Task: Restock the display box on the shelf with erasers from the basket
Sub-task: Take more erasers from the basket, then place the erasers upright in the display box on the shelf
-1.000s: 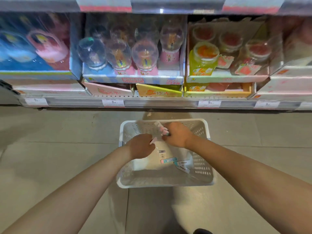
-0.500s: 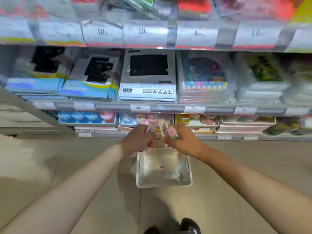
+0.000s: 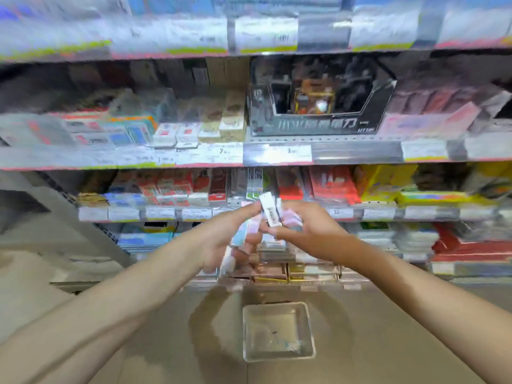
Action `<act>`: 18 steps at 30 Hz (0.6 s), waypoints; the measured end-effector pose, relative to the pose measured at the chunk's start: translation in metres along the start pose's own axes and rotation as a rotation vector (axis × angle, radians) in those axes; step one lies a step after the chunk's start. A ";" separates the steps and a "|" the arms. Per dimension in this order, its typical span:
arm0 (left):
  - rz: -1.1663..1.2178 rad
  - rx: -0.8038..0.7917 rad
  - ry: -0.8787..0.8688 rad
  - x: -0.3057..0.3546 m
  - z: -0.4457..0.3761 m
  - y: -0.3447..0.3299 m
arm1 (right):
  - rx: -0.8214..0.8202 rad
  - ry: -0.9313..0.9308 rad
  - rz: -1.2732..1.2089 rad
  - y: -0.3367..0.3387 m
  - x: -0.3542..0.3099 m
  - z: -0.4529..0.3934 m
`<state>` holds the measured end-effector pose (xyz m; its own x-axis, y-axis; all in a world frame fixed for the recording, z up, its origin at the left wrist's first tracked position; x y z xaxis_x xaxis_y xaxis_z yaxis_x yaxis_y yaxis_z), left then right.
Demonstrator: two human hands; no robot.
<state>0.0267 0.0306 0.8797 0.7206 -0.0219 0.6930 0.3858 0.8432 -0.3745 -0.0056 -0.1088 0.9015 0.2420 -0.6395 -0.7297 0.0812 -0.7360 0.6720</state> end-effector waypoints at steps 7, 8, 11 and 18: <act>-0.103 -0.166 -0.063 0.080 0.084 -0.051 | 0.261 0.463 0.667 0.080 -0.104 -0.002; -0.126 -0.186 -0.069 0.087 0.092 -0.056 | 0.291 0.526 0.775 0.087 -0.115 -0.001; -0.193 -0.204 -0.114 0.104 0.117 -0.067 | 0.369 0.679 0.918 0.103 -0.145 0.003; -0.284 -0.112 -0.330 0.132 0.148 -0.091 | 0.439 0.776 1.126 0.147 -0.179 0.006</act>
<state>0.0015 0.0310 1.0967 0.3616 -0.0563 0.9306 0.6151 0.7646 -0.1927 -0.0429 -0.1040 1.1301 0.4435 -0.7418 0.5031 -0.7698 -0.0278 0.6377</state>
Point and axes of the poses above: each hand's wrist, its own z-axis away from the middle knuckle, its own y-axis out of the back of the hand, x = y × z, the point moved 4 cm from there along -z, towards the middle knuckle, and after that the axes turned 8 degrees about z, right-handed, at the moved point
